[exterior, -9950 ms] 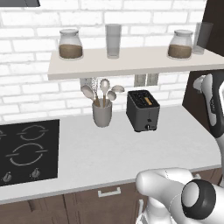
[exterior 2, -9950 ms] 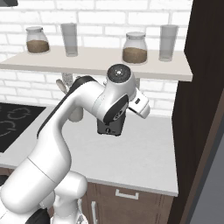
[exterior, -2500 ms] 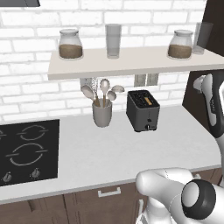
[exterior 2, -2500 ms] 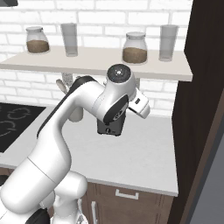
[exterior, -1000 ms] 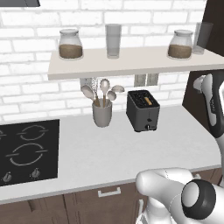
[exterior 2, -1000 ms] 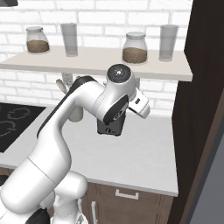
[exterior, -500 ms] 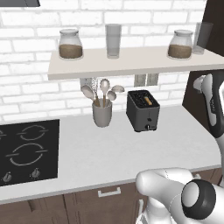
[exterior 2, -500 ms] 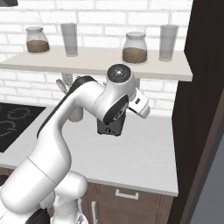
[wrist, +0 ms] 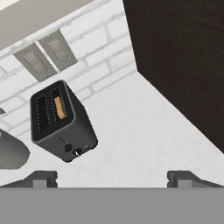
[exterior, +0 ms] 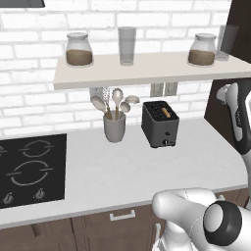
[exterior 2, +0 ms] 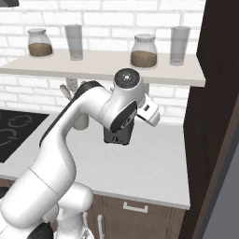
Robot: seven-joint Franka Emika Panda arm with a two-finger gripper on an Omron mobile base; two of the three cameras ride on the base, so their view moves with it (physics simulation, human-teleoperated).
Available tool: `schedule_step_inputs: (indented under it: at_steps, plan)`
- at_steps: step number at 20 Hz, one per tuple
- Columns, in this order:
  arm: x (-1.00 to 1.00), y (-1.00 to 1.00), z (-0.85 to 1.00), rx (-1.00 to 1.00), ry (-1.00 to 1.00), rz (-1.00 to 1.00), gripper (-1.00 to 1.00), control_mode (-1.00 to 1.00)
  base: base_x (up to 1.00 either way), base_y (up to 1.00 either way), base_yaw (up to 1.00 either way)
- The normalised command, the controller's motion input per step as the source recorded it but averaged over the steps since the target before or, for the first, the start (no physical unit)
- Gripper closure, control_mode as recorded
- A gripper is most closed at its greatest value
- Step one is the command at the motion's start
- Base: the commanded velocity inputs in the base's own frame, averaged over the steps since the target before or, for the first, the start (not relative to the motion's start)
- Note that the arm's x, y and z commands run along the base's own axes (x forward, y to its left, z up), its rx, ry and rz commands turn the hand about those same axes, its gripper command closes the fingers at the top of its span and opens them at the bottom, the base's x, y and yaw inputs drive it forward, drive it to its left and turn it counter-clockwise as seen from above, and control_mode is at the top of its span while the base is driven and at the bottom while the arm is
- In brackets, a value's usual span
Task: Start the toaster. Once the lever pops up, take the bread to the plate on the dining counter.
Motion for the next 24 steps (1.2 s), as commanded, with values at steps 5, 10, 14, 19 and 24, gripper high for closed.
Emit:
schedule_step_inputs:
  at_steps: [5, 10, 14, 19, 24]
  plan:
    - [0.00, 0.00, 0.00, 0.00, 0.00, 0.00, -1.00, -1.00, 0.00, 0.00, 0.00]
    - [0.00, 0.00, 0.00, 0.00, 0.00, 0.00, -1.00, -1.00, 0.00, 0.00, 0.00]
    - [0.00, 0.00, 0.00, 0.00, 0.00, 0.00, -1.00, -1.00, 0.00, 0.00, 0.00]
    - [0.00, 0.00, 0.00, 0.00, 0.00, 0.00, -1.00, -1.00, 0.00, 0.00, 0.00]
    - [0.00, 0.00, 0.00, 0.00, 0.00, 0.00, -1.00, -1.00, 0.00, 0.00, 0.00]
